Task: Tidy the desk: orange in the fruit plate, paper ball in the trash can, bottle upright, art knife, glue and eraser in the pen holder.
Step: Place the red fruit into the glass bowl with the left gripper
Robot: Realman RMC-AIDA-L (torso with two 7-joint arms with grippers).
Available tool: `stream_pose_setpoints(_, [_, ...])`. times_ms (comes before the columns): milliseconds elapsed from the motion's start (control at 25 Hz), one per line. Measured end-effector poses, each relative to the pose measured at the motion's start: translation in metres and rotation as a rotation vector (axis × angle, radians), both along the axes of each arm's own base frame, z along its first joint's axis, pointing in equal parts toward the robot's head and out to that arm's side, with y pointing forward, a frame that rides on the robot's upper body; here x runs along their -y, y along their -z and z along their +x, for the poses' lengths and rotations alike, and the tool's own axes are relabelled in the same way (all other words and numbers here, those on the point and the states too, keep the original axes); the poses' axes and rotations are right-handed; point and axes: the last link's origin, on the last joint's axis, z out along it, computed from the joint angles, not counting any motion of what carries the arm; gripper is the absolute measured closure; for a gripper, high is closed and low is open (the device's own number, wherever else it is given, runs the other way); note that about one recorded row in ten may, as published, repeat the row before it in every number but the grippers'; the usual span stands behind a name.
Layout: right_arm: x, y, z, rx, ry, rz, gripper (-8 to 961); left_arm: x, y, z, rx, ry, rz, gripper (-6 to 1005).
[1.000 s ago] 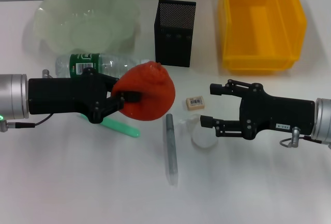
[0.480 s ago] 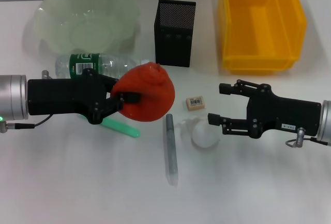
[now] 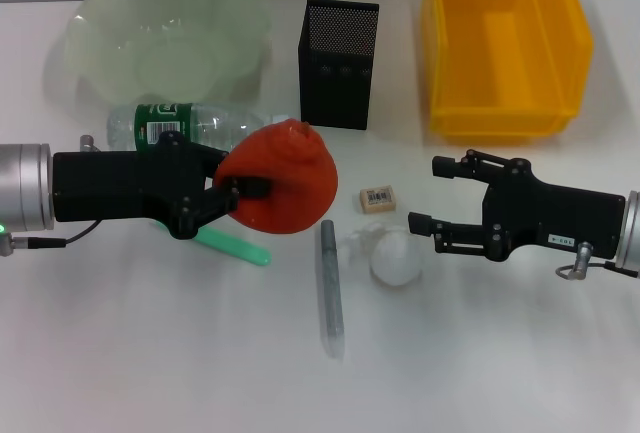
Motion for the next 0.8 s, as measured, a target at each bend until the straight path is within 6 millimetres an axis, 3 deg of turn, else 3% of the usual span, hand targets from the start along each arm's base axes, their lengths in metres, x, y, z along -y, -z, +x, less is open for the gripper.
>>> stream_pose_setpoints(480, [-0.003,-0.004,0.001,-0.01,0.018,0.03,136,-0.002,-0.003,0.001,0.007,0.001,0.014,936])
stream_pose_setpoints(520, [-0.004,-0.005,0.002,-0.012,0.022,0.037,136,-0.012,-0.009,0.006,0.062,-0.034,0.084,936])
stream_pose_setpoints(800, [-0.009,-0.008,0.007,-0.002,0.061,0.079,135,-0.028,-0.014,0.005,0.094,-0.102,0.191,935])
